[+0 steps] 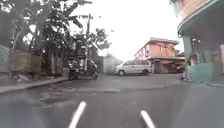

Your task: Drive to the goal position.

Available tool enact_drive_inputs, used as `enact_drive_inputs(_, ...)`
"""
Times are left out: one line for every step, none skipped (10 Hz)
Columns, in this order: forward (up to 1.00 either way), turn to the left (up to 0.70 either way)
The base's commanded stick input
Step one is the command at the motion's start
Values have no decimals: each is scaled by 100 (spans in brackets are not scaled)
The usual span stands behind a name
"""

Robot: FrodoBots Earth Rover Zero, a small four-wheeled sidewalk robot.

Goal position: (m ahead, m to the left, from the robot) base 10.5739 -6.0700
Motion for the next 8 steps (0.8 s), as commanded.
enact_drive_inputs(70, 0)
enact_drive_inputs(70, 0)
enact_drive_inputs(70, 0)
enact_drive_inputs(70, 0)
enact_drive_inputs(70, 0)
enact_drive_inputs(70, 0)
enact_drive_inputs(70, 0)
enact_drive_inputs(70, 0)
